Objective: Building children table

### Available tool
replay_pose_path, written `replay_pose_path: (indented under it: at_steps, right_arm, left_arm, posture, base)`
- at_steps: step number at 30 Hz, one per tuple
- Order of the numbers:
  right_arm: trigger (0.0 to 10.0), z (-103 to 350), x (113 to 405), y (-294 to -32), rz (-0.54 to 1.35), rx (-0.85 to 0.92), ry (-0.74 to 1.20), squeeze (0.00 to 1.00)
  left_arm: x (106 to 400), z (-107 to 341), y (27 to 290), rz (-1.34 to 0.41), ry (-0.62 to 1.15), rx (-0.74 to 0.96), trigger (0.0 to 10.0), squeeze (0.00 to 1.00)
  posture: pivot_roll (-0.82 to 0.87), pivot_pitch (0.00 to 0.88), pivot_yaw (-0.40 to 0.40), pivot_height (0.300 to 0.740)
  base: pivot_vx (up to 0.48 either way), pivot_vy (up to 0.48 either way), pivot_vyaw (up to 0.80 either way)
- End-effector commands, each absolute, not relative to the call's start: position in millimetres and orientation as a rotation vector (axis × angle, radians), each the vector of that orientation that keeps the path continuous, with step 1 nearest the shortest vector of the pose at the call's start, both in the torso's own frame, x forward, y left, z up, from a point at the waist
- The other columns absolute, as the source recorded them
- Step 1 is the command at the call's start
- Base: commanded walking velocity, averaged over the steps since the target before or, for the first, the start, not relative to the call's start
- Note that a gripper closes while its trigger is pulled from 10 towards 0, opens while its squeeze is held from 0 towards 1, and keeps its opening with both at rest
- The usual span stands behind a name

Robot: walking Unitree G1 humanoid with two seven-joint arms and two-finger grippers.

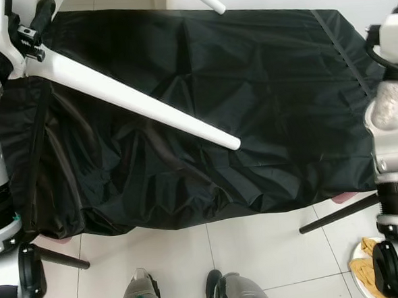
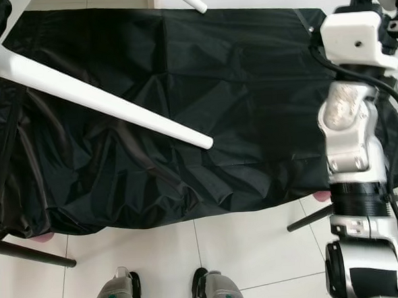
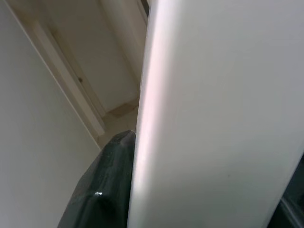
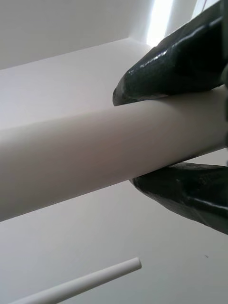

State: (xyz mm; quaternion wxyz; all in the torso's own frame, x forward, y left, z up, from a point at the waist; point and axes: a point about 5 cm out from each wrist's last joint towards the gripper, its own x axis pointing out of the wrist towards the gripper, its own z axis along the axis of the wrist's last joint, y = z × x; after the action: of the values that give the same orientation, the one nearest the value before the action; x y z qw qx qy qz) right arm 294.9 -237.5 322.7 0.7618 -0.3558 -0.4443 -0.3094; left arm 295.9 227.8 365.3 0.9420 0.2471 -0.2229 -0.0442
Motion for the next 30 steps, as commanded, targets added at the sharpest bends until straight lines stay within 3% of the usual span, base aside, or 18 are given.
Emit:
replay_pose_path:
  at_steps: [1, 8, 19, 24, 25, 28, 29, 30]
  right_arm:
    - [10.0, 307, 281, -296, -0.91, -0.611, -0.806, 0.0]
    - [10.0, 272, 279, -311, -0.952, -0.53, -0.669, 0.0]
    - [10.0, 235, 290, -311, -0.92, -0.339, -0.514, 0.0]
    - [10.0, 213, 295, -315, -0.905, -0.172, -0.416, 0.0]
    - [10.0, 197, 300, -313, -0.859, -0.032, -0.356, 0.0]
    - [10.0, 189, 304, -306, -0.798, 0.032, -0.337, 0.0]
    - [10.0, 187, 305, -303, -0.78, 0.032, -0.335, 0.11]
    - [10.0, 184, 306, -300, -0.763, 0.06, -0.325, 0.11]
  left_arm:
    - [261, 410, 272, 0.17, -0.65, 0.413, 10.0, 0.0]
    - [260, 419, 265, 0.068, -0.647, 0.487, 10.0, 0.0]
    - [261, 435, 246, -0.04, -0.64, 0.578, 10.0, 0.0]
    - [262, 436, 243, -0.053, -0.619, 0.591, 10.0, 0.0]
    - [263, 435, 242, -0.065, -0.602, 0.597, 10.0, 0.0]
    - [263, 437, 241, -0.067, -0.603, 0.6, 10.0, 0.0]
    - [263, 438, 241, -0.068, -0.603, 0.597, 10.0, 0.0]
    - [264, 438, 242, -0.068, -0.597, 0.602, 10.0, 0.0]
  posture:
    - [0.12, 0.106, -0.005, 0.74]
    - [0.13, 0.113, 0.008, 0.74]
    - [0.15, 0.12, 0.022, 0.74]
    - [0.15, 0.119, 0.029, 0.74]
    - [0.15, 0.12, 0.029, 0.74]
    - [0.15, 0.124, 0.034, 0.74]
    - [0.15, 0.124, 0.034, 0.74]
    - [0.15, 0.125, 0.034, 0.74]
  base:
    - [0.0, 0.0, 0.0]
    - [0.0, 0.0, 0.0]
    - [0.0, 0.0, 0.0]
    - [0.0, 0.0, 0.0]
    - [0.0, 0.0, 0.0]
    - [0.0, 0.0, 0.0]
    - [0.0, 0.0, 0.0]
    - [0.0, 0.0, 0.0]
